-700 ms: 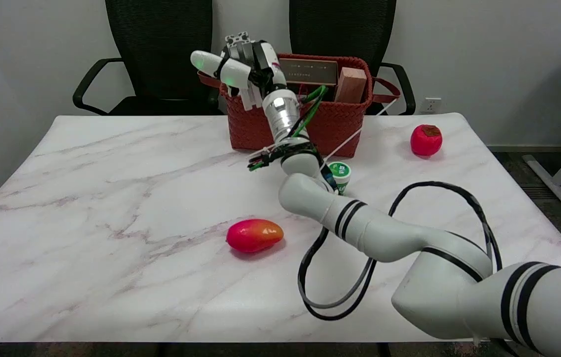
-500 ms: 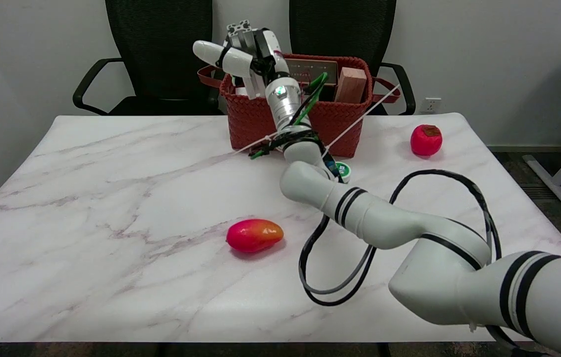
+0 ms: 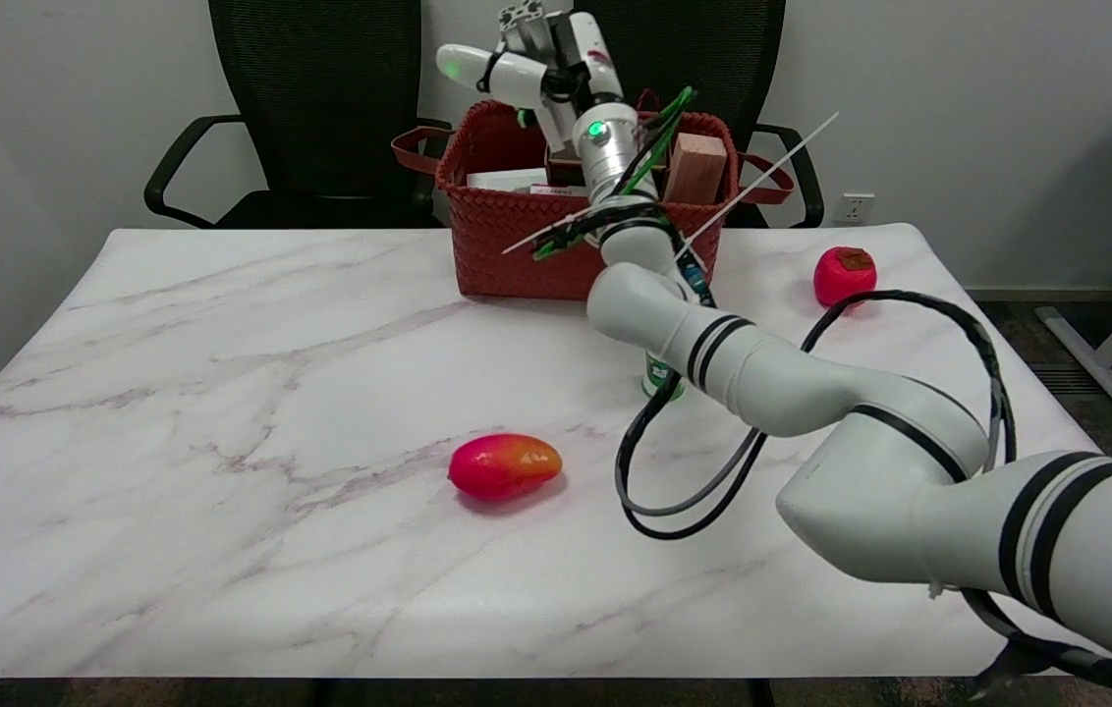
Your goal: Place the metal rectangular block into the brown storage basket.
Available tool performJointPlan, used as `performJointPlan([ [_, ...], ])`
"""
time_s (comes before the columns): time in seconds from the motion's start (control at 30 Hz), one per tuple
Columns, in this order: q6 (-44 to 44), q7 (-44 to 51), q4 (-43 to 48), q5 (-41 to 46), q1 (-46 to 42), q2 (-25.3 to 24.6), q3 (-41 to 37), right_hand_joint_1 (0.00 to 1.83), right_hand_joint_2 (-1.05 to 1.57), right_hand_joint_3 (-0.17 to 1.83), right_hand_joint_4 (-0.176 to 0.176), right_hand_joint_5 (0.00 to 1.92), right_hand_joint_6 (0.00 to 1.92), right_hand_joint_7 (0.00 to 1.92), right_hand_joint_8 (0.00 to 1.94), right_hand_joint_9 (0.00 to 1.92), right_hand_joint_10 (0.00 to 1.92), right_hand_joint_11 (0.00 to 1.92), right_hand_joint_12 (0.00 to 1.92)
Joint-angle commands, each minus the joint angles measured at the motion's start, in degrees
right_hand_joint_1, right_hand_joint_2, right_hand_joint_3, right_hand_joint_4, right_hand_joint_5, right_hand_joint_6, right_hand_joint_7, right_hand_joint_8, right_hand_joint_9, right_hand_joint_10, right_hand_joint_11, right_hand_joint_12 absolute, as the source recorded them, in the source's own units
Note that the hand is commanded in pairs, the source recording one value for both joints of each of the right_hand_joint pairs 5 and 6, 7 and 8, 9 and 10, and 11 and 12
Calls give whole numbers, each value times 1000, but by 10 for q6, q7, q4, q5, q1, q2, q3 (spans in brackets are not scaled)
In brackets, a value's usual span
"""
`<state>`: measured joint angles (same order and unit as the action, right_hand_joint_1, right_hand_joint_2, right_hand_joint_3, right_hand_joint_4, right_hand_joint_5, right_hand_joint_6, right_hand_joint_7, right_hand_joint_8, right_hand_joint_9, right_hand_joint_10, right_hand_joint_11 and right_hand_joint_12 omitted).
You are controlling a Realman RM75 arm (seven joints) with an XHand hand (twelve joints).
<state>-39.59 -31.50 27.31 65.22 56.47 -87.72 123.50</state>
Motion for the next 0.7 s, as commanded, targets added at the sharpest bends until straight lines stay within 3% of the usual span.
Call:
performJointPlan([
  [0.03,13,83,20,-3,11,84,-67,909,647,-19,0,1449,1449,1666,1666,1641,1641,1750,1750],
  [0.27,5,88,69,16,-29,114,-113,927,691,-22,0,1444,1444,1686,1686,1674,1674,1776,1776],
  [0.7,-58,88,83,100,-70,131,-111,909,760,-11,0,1476,1476,1714,1714,1703,1703,1805,1805],
])
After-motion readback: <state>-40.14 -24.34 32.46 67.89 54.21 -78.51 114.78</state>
